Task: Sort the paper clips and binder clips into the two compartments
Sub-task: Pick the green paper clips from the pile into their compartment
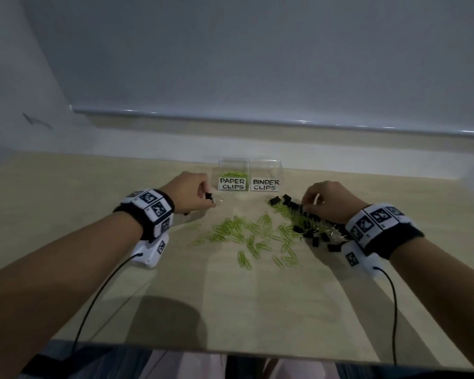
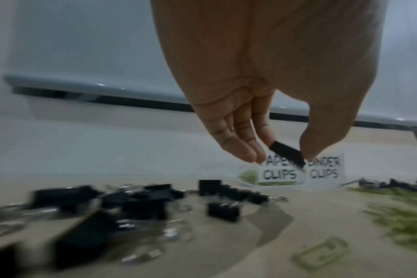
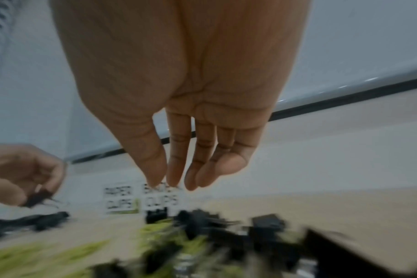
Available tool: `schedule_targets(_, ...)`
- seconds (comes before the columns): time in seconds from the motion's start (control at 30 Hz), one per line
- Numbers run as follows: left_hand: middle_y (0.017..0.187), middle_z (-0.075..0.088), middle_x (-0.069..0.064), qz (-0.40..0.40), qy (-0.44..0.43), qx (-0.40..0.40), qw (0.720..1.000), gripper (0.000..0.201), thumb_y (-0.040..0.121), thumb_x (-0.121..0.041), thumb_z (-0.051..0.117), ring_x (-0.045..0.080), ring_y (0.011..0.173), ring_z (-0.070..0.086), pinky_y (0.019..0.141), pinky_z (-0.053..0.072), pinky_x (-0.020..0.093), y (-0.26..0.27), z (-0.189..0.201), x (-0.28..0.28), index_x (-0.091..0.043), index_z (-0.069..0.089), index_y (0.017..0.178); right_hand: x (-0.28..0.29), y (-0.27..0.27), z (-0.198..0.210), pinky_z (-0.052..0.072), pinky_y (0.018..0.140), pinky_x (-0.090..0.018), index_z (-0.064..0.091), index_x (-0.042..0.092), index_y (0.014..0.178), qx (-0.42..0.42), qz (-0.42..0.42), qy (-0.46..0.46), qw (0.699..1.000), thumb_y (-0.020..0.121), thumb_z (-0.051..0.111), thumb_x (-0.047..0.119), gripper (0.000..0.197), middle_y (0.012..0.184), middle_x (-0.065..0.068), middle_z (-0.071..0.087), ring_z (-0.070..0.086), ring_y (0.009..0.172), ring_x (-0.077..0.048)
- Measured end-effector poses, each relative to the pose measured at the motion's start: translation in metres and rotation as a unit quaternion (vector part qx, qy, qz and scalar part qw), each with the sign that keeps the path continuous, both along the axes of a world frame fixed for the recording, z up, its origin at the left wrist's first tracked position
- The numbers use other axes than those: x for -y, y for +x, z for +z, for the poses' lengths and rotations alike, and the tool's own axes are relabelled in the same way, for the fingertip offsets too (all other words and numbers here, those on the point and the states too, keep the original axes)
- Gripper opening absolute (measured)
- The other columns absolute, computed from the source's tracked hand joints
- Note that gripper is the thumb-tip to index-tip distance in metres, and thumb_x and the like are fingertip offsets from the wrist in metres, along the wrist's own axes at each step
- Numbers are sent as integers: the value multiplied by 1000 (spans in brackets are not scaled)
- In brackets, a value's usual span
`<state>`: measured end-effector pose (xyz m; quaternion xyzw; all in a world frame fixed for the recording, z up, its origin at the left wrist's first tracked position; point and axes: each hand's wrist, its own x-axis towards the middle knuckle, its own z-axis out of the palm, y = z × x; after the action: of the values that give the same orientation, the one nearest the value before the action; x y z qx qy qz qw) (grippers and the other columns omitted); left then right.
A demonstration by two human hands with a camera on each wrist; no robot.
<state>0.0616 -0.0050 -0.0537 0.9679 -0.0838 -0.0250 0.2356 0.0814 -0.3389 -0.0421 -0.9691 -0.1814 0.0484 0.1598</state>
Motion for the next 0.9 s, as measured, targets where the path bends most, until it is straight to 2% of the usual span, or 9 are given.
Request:
schedule_targets(0.13, 84, 61, -1, 23, 58, -10, 998, 19, 76, -26, 72, 19, 77, 59, 73, 53, 35, -16, -6, -22, -17, 61, 88, -56, -6, -7, 49, 78, -28, 69, 13, 104, -10, 70, -38, 997, 82, 67, 19, 23, 93, -2, 65, 55, 80, -14)
schedule_targets(0.2, 89, 61, -1, 13, 72, -14, 997, 24, 77, -30, 72, 17, 78, 58, 75, 52, 35, -27, -7, -22, -17, 61, 95, -75, -6, -14, 50, 80, -29, 64, 12, 112, -33, 63, -90, 993, 83, 62, 21, 30, 103, -5, 64, 58, 88, -19)
schedule_targets(0.37, 96, 55, -3, -19, 106, -99, 989, 52, 70, -44, 79, 15, 86, 54, 80, 48, 32, -51, -18, -6, -15, 58, 108, -100, -15, -21, 54, 84, -37, 66, 4, 106, -49, 53, -139, 988, 83, 58, 15, 27, 108, -16, 63, 62, 96, -29)
schedule_targets(0.5, 101, 61, 2, -5, 44, -91, 995, 35, 79, -25, 75, 14, 84, 55, 80, 49, 27, -48, -26, 14, -13, 62, 109, -110, -29, -21, 48, 84, -31, 67, 9, 110, -50, 129, -122, 983, 87, 52, 4, 28, 115, -10, 56, 57, 102, -27)
schedule_targets(0.6, 103, 64, 4, -26, 20, -83, 996, 31, 82, -14, 70, 13, 84, 56, 78, 47, 23, -44, -26, 30, -12, 64, 112, -105, -36, -15, 40, 79, -22, 67, 13, 115, -68, 157, -75, 982, 89, 52, 5, 31, 115, -5, 59, 58, 104, -21)
schedule_targets(0.7, 115, 57, 6, -43, 36, -95, 994, 57, 74, -31, 79, 16, 92, 54, 81, 46, 27, -40, -21, 37, -13, 56, 123, -96, -35, -9, 43, 82, -26, 59, 15, 124, -60, 128, -77, 987, 88, 61, 24, 38, 119, -6, 54, 56, 105, -23)
schedule_targets(0.77, 123, 50, 6, -55, 89, -102, 989, 80, 68, -45, 81, 20, 105, 52, 88, 44, 29, -37, -19, 39, -13, 47, 134, -95, -34, -8, 47, 90, -32, 49, 18, 132, -75, 99, -115, 986, 75, 73, 47, 69, 123, -5, 48, 52, 109, -23)
schedule_targets(0.83, 123, 49, 7, -65, 117, -102, 986, 81, 67, -47, 81, 23, 110, 51, 90, 42, 30, -35, -18, 44, -14, 47, 134, -100, -37, -12, 47, 95, -40, 44, 20, 135, -96, 79, -137, 983, 62, 76, 60, 90, 123, -4, 44, 50, 112, -25)
schedule_targets(0.9, 116, 53, 6, -69, 104, -99, 987, 68, 68, -40, 82, 21, 102, 53, 84, 42, 27, -31, -17, 50, -16, 54, 126, -110, -41, -18, 48, 94, -43, 46, 21, 132, -85, 89, -151, 981, 60, 76, 61, 88, 120, -6, 44, 49, 110, -26)
